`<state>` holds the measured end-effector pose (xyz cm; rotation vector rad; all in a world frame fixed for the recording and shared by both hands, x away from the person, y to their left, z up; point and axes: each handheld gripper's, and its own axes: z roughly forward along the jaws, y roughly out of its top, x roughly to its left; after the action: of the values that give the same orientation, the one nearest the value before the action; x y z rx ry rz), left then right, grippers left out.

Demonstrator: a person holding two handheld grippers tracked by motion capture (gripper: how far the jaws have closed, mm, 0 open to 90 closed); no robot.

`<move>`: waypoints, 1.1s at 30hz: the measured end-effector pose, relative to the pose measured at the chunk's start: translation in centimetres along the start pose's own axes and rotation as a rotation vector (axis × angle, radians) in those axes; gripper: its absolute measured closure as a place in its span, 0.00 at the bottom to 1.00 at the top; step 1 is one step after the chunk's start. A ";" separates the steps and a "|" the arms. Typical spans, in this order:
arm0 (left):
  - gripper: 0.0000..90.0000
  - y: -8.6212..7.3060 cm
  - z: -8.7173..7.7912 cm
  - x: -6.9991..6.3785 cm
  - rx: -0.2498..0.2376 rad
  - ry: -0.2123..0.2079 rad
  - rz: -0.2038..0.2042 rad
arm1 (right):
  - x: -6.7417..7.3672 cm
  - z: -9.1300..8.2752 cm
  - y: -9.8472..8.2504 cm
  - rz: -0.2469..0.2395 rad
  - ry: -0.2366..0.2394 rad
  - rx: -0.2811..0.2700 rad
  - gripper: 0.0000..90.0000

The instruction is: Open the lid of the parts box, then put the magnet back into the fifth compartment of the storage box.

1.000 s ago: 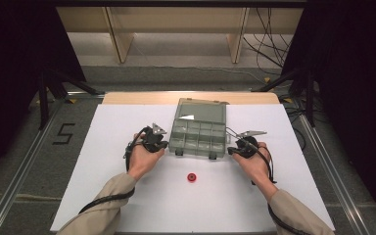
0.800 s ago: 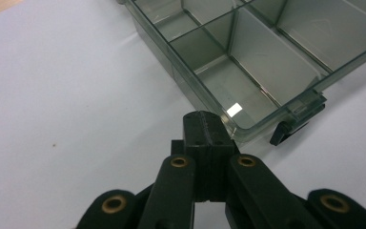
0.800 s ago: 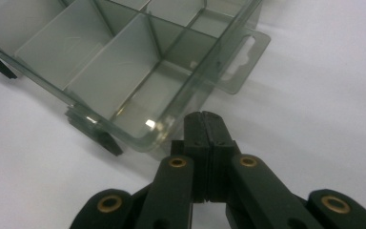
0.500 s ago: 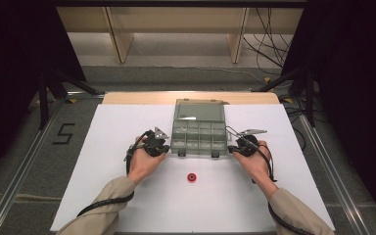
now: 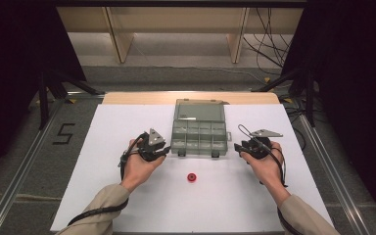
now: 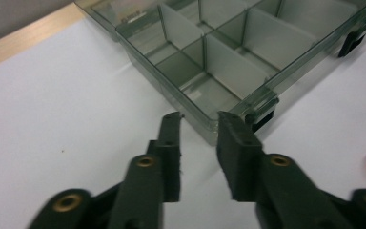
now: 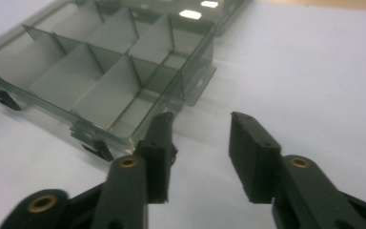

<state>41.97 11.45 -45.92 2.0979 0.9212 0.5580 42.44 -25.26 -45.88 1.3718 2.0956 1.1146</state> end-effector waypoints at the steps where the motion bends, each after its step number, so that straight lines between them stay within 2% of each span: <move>1: 0.67 -0.1 -0.3 -0.1 -0.010 0.001 -0.010 | 0.0 -0.2 -0.1 0.006 0.011 -0.009 0.62; 5: 0.46 -0.2 -1.4 -0.2 -0.081 -0.020 -0.061 | -0.1 -1.4 -0.4 -0.012 0.029 -0.099 0.48; 7: 0.36 -0.4 -2.0 -0.3 -0.106 -0.024 -0.048 | -0.1 -2.0 -0.6 -0.034 0.046 -0.136 0.39; 9: 0.28 -0.6 -2.6 -0.6 -0.131 -0.025 -0.048 | 0.1 -2.5 -0.8 -0.033 0.053 -0.150 0.34; 10: 0.25 -0.8 -3.0 -0.6 -0.139 -0.027 -0.042 | 0.1 -2.7 -0.9 -0.039 0.070 -0.167 0.31; 11: 0.23 -1.0 -3.3 -0.7 -0.145 -0.024 -0.042 | 0.2 -3.2 -1.0 -0.050 0.064 -0.154 0.28; 12: 0.20 -1.2 -3.6 -0.7 -0.153 -0.023 -0.044 | 0.2 -3.1 -1.2 -0.068 0.070 -0.190 0.26; 13: 0.18 -1.4 -4.0 -0.8 -0.157 -0.021 -0.047 | 0.4 -3.4 -1.2 -0.063 0.083 -0.192 0.24; 14: 0.17 -1.6 -4.3 -0.8 -0.160 -0.020 -0.044 | 0.5 -3.9 -1.3 -0.068 0.078 -0.185 0.22; 15: 0.16 -1.8 -4.6 -0.8 -0.163 -0.024 -0.050 | 0.5 -4.0 -1.4 -0.074 0.088 -0.208 0.21; 18: 0.12 -2.4 -5.4 -0.8 -0.163 -0.019 -0.058 | 0.9 -4.9 -1.7 -0.075 0.094 -0.221 0.19; 19: 0.11 -2.5 -5.7 -0.8 -0.168 -0.018 -0.062 | 0.9 -5.4 -1.8 -0.091 0.088 -0.212 0.18; 20: 0.11 -2.6 -5.9 -0.7 -0.170 -0.017 -0.062 | 1.1 -5.5 -2.0 -0.073 0.109 -0.227 0.18; 22: 0.10 -2.7 -6.3 -0.7 -0.175 -0.012 -0.067 | 1.1 -6.1 -2.2 -0.086 0.104 -0.220 0.18; 23: 0.10 -2.7 -6.4 -0.6 -0.176 -0.011 -0.063 | 1.1 -6.1 -2.4 -0.083 0.106 -0.244 0.18; 24: 0.10 -2.7 -6.5 -0.7 -0.182 -0.010 -0.076 | 1.2 -6.7 -2.5 -0.084 0.099 -0.220 0.18; 25: 0.10 -2.7 -6.6 -0.6 -0.181 -0.004 -0.065 | 1.2 -6.5 -2.5 -0.086 0.105 -0.258 0.18; 27: 0.10 -2.6 -6.6 -0.7 -0.182 -0.002 -0.068 | 1.2 -7.1 -2.7 -0.090 0.096 -0.249 0.18; 28: 0.10 -2.6 -6.6 -0.7 -0.182 -0.005 -0.067 | 1.3 -7.2 -2.8 -0.085 0.109 -0.272 0.18; 29: 0.10 -2.6 -6.5 -0.7 -0.181 -0.007 -0.062 | 1.4 -7.5 -2.8 -0.087 0.099 -0.268 0.17; 31: 0.10 -2.5 -6.5 -0.9 -0.177 -0.004 -0.051 | 1.4 -7.8 -3.0 -0.089 0.110 -0.282 0.17; 32: 0.10 -2.5 -6.4 -1.0 -0.177 -0.004 -0.050 | 1.4 -8.1 -3.0 -0.098 0.102 -0.267 0.17; 33: 0.10 -2.3 -6.4 -1.1 -0.173 -0.008 -0.044 | 1.5 -8.1 -3.1 -0.100 0.107 -0.282 0.17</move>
<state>36.21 14.66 -43.96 1.9194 0.8801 0.5856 34.42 -27.83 -43.32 1.0866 1.9616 1.4053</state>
